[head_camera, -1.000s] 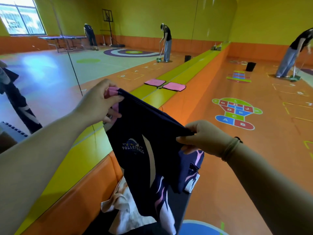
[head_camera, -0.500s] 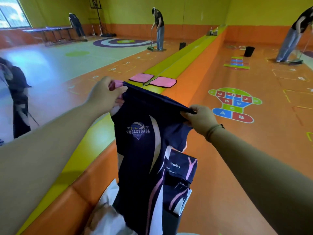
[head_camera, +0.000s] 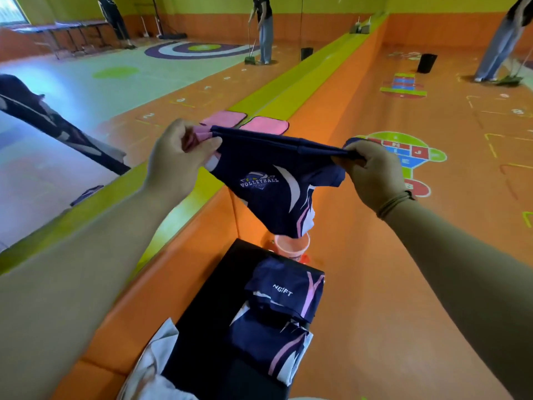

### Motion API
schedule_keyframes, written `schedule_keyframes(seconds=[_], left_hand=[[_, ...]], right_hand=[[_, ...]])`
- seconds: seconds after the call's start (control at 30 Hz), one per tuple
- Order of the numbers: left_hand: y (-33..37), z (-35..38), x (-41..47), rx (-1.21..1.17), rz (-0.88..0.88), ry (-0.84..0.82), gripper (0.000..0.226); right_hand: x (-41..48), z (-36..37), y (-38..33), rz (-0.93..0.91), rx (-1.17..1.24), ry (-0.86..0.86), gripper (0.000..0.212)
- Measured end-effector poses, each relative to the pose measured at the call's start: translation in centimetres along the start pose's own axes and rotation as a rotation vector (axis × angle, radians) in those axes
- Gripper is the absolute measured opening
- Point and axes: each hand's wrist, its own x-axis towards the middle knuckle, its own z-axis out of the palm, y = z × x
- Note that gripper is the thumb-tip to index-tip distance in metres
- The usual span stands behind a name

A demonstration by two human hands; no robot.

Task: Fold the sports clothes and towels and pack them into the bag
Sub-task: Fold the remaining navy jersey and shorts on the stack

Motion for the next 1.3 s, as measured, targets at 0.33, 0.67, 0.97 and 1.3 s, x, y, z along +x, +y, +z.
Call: schedule_keyframes(seconds=[0.33, 0.67, 0.97, 1.3], left_hand=[[-15.4, 0.0, -13.8, 0.178, -0.299, -0.245, 0.032], [-27.2, -4.5, -27.2, 0.506, -0.422, -0.554, 0.02], [-34.8, -8.2, -38.9, 0.741, -0.58, -0.95, 0.018], [-36.2, -4.0, -41.8, 0.695, -0.747, -0.893, 0.007]], right_hand=[[-17.8, 7.4, 7.0, 0.203, -0.101, -0.491, 0.013], [-34.0, 14.4, 6.2, 0.431, -0.156, -0.771, 0.018], [-43.9, 17.9, 4.0, 0.612, -0.265, -1.324, 0.031], [-43.9, 19.5, 7.9, 0.783, -0.225, -1.245, 0.023]])
